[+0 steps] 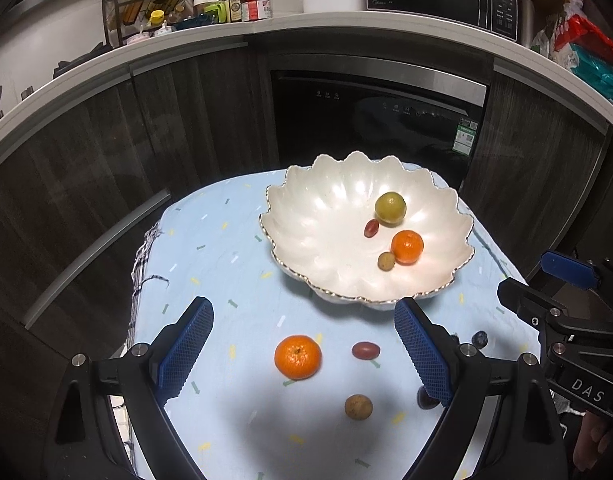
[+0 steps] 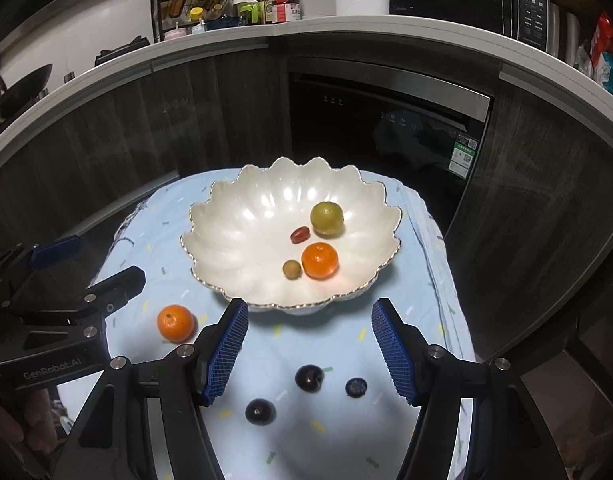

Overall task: Organize fruits
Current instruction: 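Withdraw both tools from the bowl toward the remaining fruits, then grasp the brown round fruit with the left tool while the right tool grasps a black plum, then carry the brown fruit and black plum into the bowl and open both tools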

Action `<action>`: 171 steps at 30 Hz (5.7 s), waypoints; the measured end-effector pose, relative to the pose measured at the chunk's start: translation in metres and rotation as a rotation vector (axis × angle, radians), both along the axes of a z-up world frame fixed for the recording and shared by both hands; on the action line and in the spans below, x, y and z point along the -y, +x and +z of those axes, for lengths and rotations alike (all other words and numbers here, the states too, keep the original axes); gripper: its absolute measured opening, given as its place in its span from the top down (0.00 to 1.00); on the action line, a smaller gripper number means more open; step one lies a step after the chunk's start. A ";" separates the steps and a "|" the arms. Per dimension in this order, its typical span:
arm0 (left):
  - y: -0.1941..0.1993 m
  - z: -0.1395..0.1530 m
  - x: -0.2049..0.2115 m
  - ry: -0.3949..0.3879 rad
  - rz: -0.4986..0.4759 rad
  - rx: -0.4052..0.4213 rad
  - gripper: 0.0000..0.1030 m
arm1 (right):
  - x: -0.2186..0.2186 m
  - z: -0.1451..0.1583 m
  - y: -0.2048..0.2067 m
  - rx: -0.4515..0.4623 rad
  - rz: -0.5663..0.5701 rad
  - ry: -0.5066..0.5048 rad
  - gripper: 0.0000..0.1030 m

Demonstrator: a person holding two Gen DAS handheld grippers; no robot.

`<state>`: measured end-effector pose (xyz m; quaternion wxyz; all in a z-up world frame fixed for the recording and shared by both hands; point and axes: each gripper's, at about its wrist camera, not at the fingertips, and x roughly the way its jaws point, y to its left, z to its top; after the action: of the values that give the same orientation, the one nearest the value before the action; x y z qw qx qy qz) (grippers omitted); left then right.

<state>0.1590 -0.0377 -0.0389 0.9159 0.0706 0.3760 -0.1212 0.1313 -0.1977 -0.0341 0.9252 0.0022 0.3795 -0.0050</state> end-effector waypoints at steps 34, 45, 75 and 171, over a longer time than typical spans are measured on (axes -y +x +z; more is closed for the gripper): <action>-0.039 -0.063 0.000 0.054 -0.058 -0.020 0.12 | -0.018 -0.053 -0.032 -0.022 0.069 -0.047 0.37; -0.046 -0.080 0.004 0.058 -0.084 -0.018 0.12 | -0.020 -0.067 -0.037 -0.024 0.087 -0.057 0.37; -0.052 -0.116 0.017 0.068 -0.159 -0.021 0.24 | -0.025 -0.094 -0.036 -0.042 0.158 -0.033 0.38; -0.048 -0.091 0.023 0.005 -0.169 -0.072 0.74 | -0.018 -0.087 -0.025 -0.116 0.187 0.141 0.73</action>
<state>0.1112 -0.0608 -0.1304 0.8882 0.0999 0.4015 -0.1997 0.1066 -0.1797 -0.1208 0.8955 0.0317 0.4305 0.1079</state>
